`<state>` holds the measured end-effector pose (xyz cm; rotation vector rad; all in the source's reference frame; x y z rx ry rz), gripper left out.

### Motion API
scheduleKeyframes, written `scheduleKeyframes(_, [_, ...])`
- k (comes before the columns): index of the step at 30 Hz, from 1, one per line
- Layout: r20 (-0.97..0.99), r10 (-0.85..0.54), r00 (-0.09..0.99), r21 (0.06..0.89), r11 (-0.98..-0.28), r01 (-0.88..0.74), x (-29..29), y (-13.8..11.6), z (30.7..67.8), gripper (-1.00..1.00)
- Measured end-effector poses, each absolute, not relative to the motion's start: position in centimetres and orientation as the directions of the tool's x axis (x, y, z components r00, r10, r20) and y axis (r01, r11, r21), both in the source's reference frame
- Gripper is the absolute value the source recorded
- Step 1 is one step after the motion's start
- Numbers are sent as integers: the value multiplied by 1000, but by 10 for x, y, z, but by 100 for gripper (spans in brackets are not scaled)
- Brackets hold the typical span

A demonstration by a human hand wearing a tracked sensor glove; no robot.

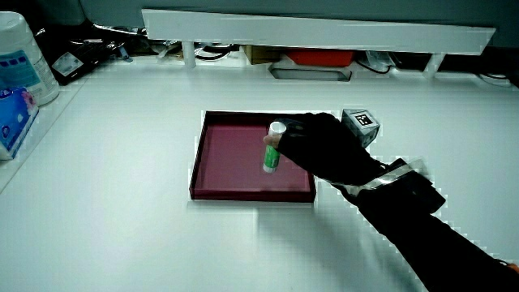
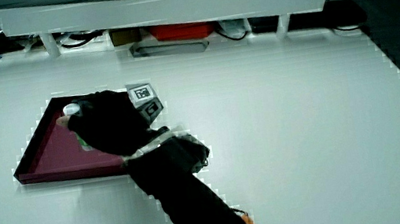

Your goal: Pick glue stick

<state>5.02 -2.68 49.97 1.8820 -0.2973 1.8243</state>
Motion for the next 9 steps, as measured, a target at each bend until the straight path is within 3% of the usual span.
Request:
scheduleKeyframes(6, [996, 62, 59, 83, -850, -520, 53, -21, 472, 100])
scheduleKeyframes(9, [1000, 27, -3, 21, -838, -546, 50, -14, 463, 100])
